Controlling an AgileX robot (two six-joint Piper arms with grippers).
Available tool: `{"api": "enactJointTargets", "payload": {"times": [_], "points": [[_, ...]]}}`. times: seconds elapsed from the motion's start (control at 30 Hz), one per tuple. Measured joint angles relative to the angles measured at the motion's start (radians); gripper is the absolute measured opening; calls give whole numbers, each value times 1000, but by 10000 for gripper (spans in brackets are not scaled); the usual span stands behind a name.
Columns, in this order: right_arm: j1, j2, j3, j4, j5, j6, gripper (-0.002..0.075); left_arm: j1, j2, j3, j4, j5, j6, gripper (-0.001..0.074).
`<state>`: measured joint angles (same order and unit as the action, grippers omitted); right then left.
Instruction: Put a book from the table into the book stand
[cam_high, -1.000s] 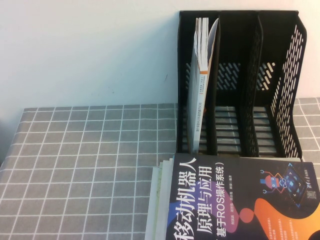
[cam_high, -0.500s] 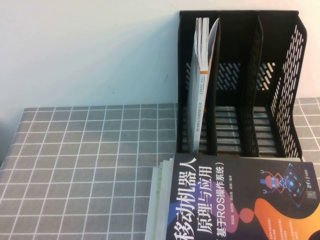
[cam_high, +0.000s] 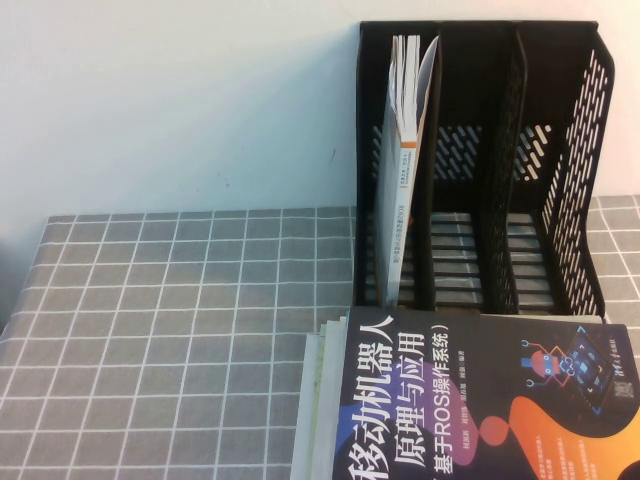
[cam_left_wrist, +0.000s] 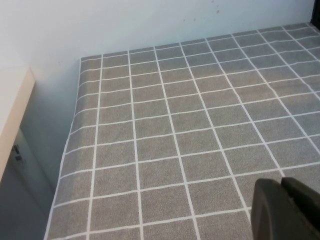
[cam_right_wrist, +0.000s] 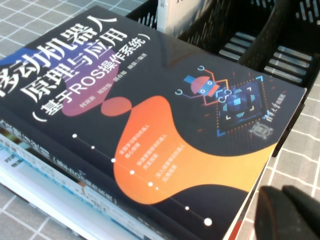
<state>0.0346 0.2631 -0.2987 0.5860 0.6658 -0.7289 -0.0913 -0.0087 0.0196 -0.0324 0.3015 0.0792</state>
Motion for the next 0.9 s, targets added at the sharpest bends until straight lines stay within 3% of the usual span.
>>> {"api": "enactJointTargets", "payload": {"times": [0.73, 0.9], "points": [[0, -4, 25, 26, -24, 0, -3, 0, 0, 0, 2, 0, -7, -3], [0, -146, 101, 23, -39, 0, -3, 0, 0, 0, 2, 0, -8, -3]]}}
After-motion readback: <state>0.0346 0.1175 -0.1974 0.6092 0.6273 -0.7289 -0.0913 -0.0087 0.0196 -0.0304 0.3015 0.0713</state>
